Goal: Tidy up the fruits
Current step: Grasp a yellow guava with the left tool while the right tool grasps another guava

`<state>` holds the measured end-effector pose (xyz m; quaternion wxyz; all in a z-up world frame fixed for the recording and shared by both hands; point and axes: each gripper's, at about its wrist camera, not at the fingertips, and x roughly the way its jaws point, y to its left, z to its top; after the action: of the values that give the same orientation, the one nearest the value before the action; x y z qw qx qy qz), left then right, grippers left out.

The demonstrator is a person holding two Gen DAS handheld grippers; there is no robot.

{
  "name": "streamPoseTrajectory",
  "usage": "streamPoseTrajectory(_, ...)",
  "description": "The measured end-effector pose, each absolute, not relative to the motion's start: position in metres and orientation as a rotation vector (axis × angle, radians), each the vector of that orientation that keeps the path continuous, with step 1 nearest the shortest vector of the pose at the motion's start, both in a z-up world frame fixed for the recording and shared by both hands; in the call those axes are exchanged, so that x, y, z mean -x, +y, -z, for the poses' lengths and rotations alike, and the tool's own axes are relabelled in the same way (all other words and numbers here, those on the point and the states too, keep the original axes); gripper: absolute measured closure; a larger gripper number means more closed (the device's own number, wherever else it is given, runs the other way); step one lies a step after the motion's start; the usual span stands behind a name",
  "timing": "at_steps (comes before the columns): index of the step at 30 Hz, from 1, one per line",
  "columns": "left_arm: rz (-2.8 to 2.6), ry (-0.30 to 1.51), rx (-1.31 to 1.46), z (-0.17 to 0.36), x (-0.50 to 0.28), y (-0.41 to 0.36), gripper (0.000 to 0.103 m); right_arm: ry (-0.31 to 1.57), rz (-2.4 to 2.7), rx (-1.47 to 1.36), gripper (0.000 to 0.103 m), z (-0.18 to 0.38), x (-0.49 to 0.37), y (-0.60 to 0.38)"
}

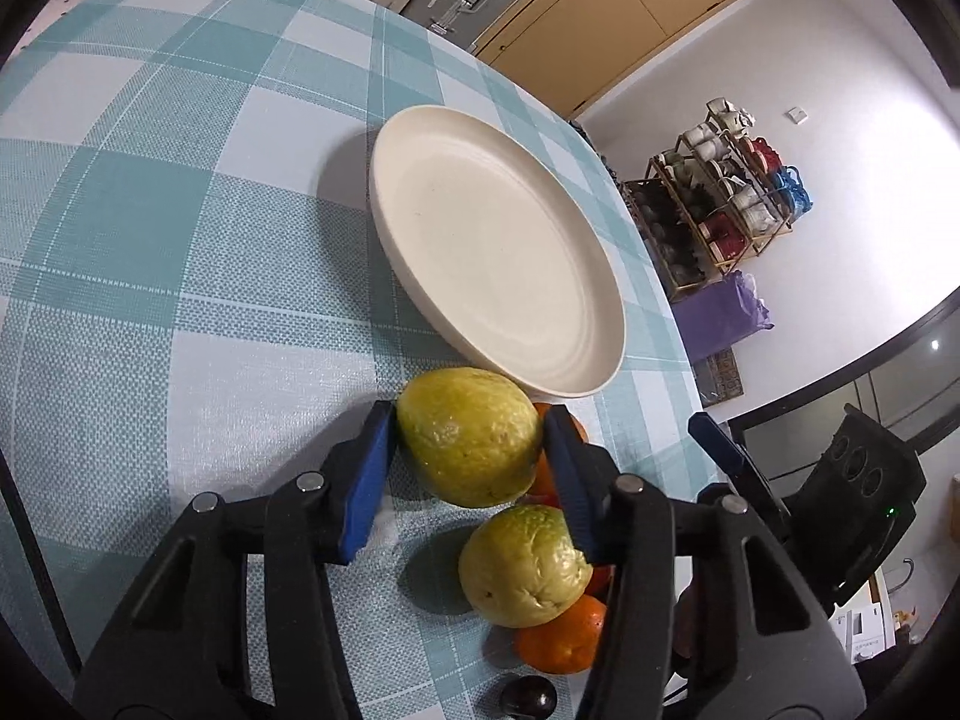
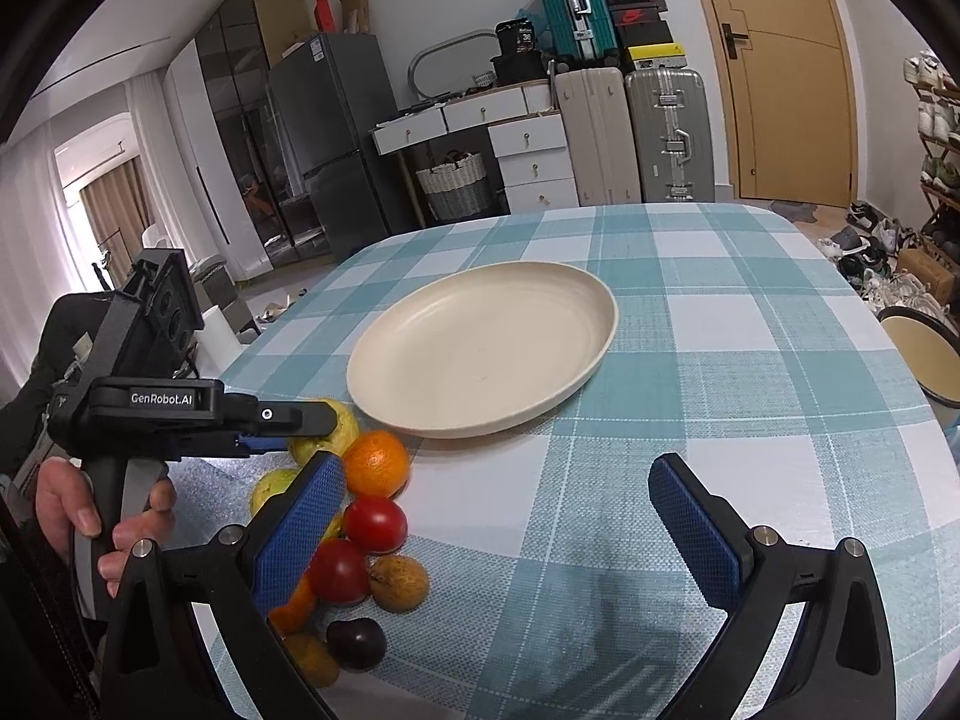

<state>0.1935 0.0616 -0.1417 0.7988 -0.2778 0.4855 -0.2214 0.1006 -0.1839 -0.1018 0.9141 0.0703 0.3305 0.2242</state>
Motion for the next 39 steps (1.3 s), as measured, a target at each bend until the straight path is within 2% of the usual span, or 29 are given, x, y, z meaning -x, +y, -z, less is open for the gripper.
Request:
streamPoseTrajectory(15,0.465,1.008,0.608,0.135,-0.205,0.076,0.056,0.707,-0.597,-0.132,0.000,0.089,-0.089,-0.157)
streamPoseTrajectory(31,0.470,0.973,0.638,0.134,-0.145,0.119,0.056,0.808,-0.660,0.054,0.000,0.098,-0.079,-0.089)
streamPoseTrajectory(39,0.480,0.964,0.654,0.136,-0.138,0.132,0.056,0.855,-0.646,0.120,0.009,0.105,-0.080,-0.069)
